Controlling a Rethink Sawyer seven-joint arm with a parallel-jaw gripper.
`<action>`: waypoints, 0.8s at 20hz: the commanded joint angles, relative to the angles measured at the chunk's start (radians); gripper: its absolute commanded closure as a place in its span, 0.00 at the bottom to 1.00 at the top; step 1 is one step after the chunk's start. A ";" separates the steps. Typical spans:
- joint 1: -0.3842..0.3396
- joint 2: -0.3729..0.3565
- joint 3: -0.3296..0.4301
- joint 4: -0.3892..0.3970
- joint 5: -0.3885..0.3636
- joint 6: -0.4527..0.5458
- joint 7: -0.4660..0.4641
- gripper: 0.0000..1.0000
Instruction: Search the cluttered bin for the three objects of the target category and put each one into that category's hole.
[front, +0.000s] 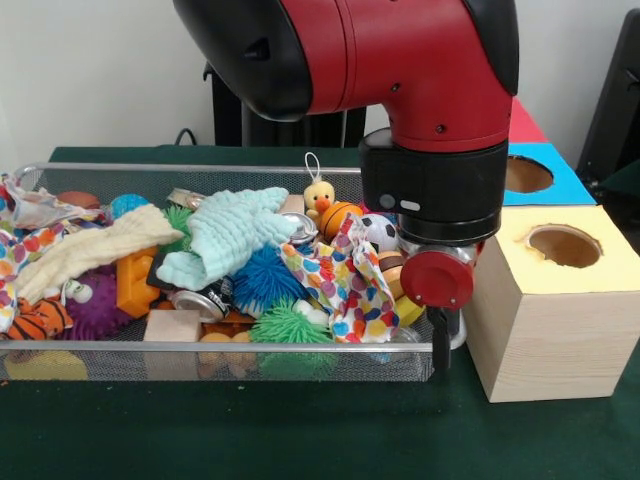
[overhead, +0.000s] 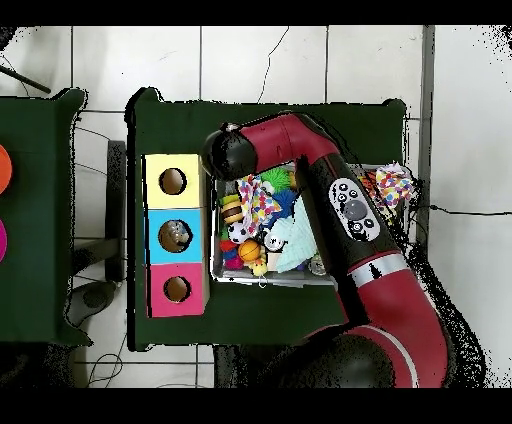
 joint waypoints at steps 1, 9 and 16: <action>-0.007 0.020 0.017 -0.033 0.000 0.102 -0.296 0.00; 0.027 0.056 0.025 -0.141 0.017 0.175 -0.338 0.00; 0.025 0.053 0.025 -0.131 0.024 0.174 -0.339 0.00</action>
